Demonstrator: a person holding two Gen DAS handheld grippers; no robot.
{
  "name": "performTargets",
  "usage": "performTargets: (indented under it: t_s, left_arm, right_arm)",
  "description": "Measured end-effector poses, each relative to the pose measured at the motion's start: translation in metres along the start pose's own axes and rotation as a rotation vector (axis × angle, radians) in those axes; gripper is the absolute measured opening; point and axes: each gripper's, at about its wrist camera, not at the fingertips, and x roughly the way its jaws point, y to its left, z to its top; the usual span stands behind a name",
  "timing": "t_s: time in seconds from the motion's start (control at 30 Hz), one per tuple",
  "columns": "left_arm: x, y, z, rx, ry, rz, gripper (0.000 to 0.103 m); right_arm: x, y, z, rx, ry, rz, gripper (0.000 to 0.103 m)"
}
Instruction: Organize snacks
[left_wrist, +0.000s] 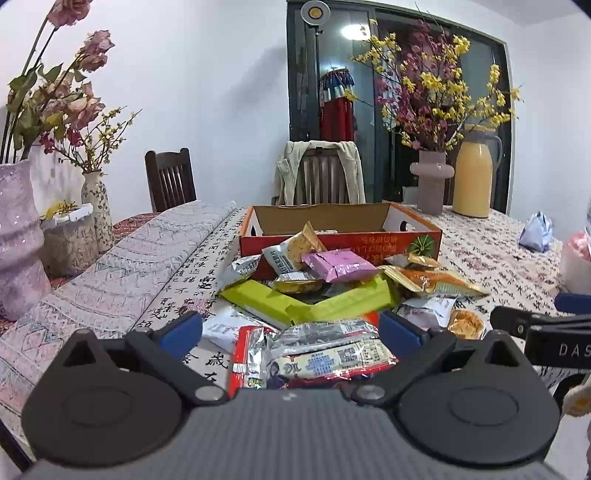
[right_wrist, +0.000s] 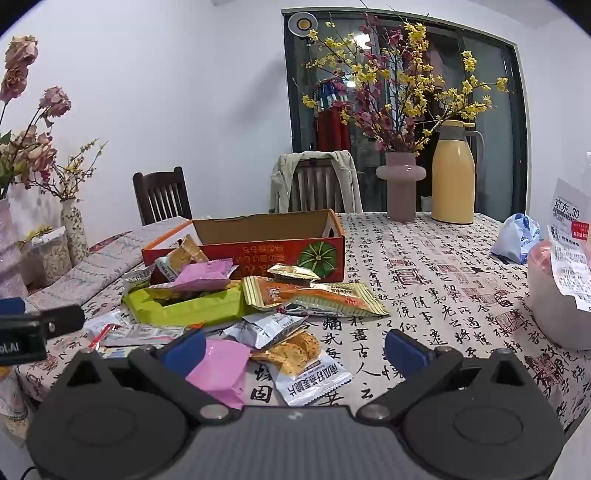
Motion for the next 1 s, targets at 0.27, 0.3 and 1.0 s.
performTargets:
  t_s: [0.27, 0.3, 1.0]
  left_arm:
    - [0.005, -0.003, -0.004, 0.010, 0.040, 0.017, 0.103]
    - [0.004, -0.003, -0.004, 0.008, 0.039, 0.016, 0.103]
    - [0.008, 0.004, -0.006, -0.034, 0.058, 0.003, 0.103]
  right_arm:
    - [0.000, -0.001, -0.001, 0.001, 0.004, 0.003, 0.103]
    - [0.004, 0.000, -0.002, 0.003, 0.008, 0.003, 0.103]
    - [0.004, 0.001, -0.003, -0.009, 0.020, 0.005, 0.103]
